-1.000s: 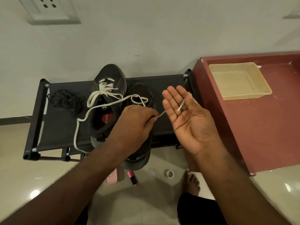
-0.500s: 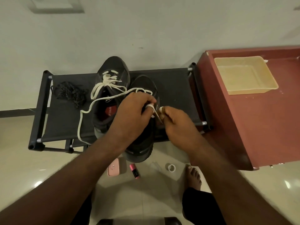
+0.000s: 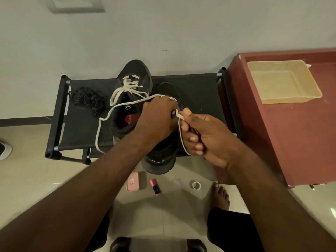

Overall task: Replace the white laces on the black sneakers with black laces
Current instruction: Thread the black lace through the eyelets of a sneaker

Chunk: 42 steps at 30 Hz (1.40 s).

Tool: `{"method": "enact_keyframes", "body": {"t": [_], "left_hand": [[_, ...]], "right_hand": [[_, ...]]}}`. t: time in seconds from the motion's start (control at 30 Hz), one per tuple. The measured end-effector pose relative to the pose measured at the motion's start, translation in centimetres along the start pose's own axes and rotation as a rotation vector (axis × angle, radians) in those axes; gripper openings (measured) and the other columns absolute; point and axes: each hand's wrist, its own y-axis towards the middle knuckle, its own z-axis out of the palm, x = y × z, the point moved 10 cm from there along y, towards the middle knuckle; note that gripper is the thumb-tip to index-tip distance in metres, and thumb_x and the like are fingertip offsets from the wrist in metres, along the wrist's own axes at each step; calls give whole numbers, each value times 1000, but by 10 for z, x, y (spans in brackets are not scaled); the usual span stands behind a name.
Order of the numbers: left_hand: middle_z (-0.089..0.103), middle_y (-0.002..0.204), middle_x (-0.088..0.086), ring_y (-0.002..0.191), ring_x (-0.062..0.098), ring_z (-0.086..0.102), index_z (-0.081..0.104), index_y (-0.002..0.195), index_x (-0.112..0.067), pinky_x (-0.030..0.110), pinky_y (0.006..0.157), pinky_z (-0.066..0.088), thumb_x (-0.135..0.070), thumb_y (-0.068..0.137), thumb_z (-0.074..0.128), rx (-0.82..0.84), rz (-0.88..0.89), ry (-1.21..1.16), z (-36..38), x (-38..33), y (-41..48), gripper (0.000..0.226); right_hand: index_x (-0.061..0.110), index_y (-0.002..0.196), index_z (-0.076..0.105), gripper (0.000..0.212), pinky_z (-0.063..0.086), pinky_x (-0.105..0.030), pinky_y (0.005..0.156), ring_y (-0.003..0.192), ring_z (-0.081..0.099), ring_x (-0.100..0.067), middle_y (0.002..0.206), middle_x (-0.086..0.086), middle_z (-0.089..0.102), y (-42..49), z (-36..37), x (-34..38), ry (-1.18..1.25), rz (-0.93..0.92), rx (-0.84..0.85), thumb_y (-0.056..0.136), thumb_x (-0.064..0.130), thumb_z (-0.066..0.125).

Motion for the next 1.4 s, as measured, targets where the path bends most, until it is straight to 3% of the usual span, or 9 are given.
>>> {"method": "enact_keyframes", "body": {"t": [0.23,0.43,0.53,0.63,0.77,0.87,0.97,1.2,1.4], "left_hand": [[56,81,2,81,26,58,59,72,-19,37,72,46,-42,83,41,92,49,139,15,-6,11,31],[63,104,-3,103,23,51,72,95,-21,42,89,45,-37,85,62,183,105,240,26,-11,11,21],[61,112,-5,109,21,48,71,102,-25,44,94,42,-39,85,63,244,95,234,28,-8,10,24],[56,130,-3,118,23,46,69,112,-23,43,100,40,-39,86,62,268,101,278,32,-10,6,31],[54,133,1,121,24,48,72,101,-21,45,101,41,-32,86,64,200,88,223,31,-7,5,20],[55,129,5,117,24,52,74,96,-18,43,100,42,-26,85,67,134,10,136,24,3,8,15],[55,127,6,117,24,52,73,98,-19,41,100,43,-23,84,68,112,-21,112,23,5,10,16],[44,146,13,139,33,33,40,146,-11,44,117,26,-31,82,65,81,-91,100,24,12,9,71],[33,157,10,148,27,20,27,153,-13,47,121,16,-40,89,60,134,-153,212,30,12,3,76]], "right_hand": [[7,86,71,42,43,-15,36,38,55,-6,63,-6,67,-12,15,24,485,-55,202,100,34,42],[6,104,57,22,57,-37,95,110,70,-28,115,-18,72,-2,-65,39,864,-461,-383,107,20,41],[12,108,60,22,42,-33,111,127,58,-17,134,-8,64,2,-89,37,493,-499,-674,108,19,40],[18,104,61,24,44,-16,92,106,57,7,123,9,66,-3,-91,51,-187,-498,-852,109,25,39],[10,104,61,22,52,-40,80,88,63,-21,98,-8,68,21,-83,21,-836,-216,-651,106,20,41],[8,92,64,25,50,-36,69,74,63,-24,80,-9,67,20,-79,4,-941,-55,-452,102,18,43],[6,86,68,32,36,-25,45,46,44,-13,58,-3,54,6,-69,-16,-676,107,-245,102,20,44],[4,89,64,37,30,-22,41,37,33,-10,53,-5,46,-14,-19,-8,67,110,173,104,30,43],[5,101,57,28,60,-30,69,75,74,-21,88,-14,74,10,-73,21,953,-354,-447,109,21,36]]}}
